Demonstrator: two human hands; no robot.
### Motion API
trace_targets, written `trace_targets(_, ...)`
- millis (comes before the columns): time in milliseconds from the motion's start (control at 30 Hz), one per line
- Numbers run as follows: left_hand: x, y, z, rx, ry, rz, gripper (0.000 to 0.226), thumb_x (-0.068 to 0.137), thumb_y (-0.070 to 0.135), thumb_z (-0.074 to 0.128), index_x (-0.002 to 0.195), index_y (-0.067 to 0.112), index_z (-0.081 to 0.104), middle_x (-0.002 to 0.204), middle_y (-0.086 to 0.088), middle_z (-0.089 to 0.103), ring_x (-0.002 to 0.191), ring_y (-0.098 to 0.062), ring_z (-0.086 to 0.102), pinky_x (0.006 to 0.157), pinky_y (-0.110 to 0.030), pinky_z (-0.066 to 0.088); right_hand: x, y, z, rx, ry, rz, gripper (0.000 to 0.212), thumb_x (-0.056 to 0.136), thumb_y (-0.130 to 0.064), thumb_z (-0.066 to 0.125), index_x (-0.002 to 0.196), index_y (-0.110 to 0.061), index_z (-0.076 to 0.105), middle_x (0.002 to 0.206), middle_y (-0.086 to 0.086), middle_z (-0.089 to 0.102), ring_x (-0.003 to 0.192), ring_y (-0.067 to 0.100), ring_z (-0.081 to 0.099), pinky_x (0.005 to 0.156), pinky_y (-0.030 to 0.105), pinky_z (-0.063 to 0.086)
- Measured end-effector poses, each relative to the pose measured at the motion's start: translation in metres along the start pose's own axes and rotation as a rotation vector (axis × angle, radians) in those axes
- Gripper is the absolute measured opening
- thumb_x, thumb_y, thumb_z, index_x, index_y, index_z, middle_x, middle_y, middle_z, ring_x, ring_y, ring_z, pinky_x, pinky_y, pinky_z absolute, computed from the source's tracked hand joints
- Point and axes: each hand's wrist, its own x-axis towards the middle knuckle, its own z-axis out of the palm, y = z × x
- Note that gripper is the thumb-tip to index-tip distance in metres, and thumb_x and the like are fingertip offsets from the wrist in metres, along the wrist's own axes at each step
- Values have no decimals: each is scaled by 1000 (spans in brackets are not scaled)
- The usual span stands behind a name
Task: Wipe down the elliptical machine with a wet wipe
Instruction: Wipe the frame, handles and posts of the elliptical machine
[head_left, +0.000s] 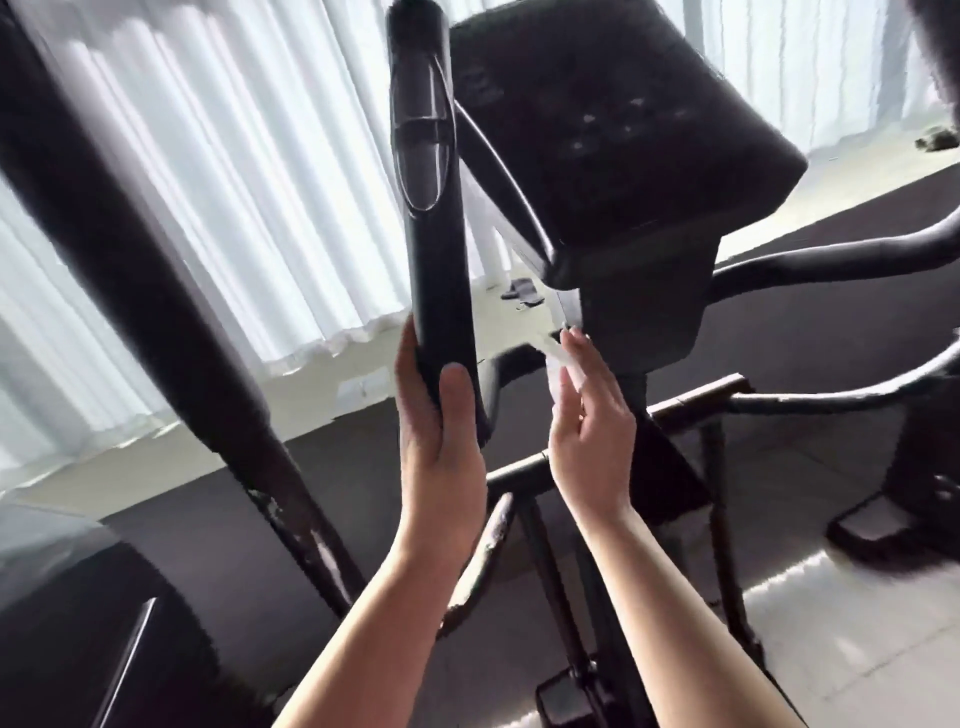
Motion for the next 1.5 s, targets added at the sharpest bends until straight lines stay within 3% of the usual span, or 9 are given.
trace_targets(167,2,-12,-9,59,-37,-5,46,82,62,41,128,67,35,147,12,44,138,-13,37,119,-46,24,21,60,43,-285,-133,-196,43,91,-9,43,132,-1,55,136,15,56,130,32,49,118,44,22)
trace_targets(400,8,-18,-10,84,-50,47,74,76,77,55,140,47,32,153,8,39,143,-7,31,121,-43,15,-34,4,57,760,-99,452,34,100,-19,43,121,-3,64,129,3,63,131,14,50,113,35,35)
trace_targets(500,7,-17,-8,90,-39,26,76,81,71,54,144,37,30,153,5,39,143,-7,31,122,-44,15,-37,-20,25,913,-193,448,30,101,-14,41,113,-10,67,122,-6,67,126,13,54,109,28,36)
trace_targets(633,5,-16,-6,66,-5,9,67,82,58,49,142,33,34,148,1,45,135,-6,40,120,-43,22,-30,-24,-2,648,-320,52,32,98,-13,43,116,-2,67,123,4,67,126,18,55,108,35,40)
trace_targets(833,4,-15,-9,92,-38,9,59,85,59,46,140,45,33,150,11,42,141,-3,32,121,-38,18,28,46,31,-133,-97,-345,34,95,-5,41,118,2,65,125,16,64,126,30,51,111,45,36)
trace_targets(1000,5,-16,-10,-38,-51,-45,46,90,48,46,135,42,38,131,29,56,128,7,45,93,-7,40,7,55,59,153,-165,-26,30,96,-12,44,111,-6,69,118,7,67,122,25,54,106,49,38)
trace_targets(1133,5,-12,-7,-78,-58,-49,52,90,52,58,135,38,38,126,31,58,126,7,47,91,-6,40,-8,12,54,726,-229,336,29,98,-12,44,105,-14,71,117,0,69,123,17,55,109,50,37)
trace_targets(1267,5,-8,-5,-93,-57,-48,60,89,51,58,138,25,36,117,26,62,112,8,55,91,-9,41,-22,-34,25,796,-245,470,38,96,-26,44,99,-2,73,109,7,71,119,21,59,106,45,41)
trace_targets(1500,4,-1,-10,-154,-132,-109,78,80,51,68,145,22,35,126,17,62,120,5,52,94,-11,42,-24,-78,-17,1102,-12,610,39,103,-22,40,93,-24,78,103,-4,74,109,10,64,92,17,45)
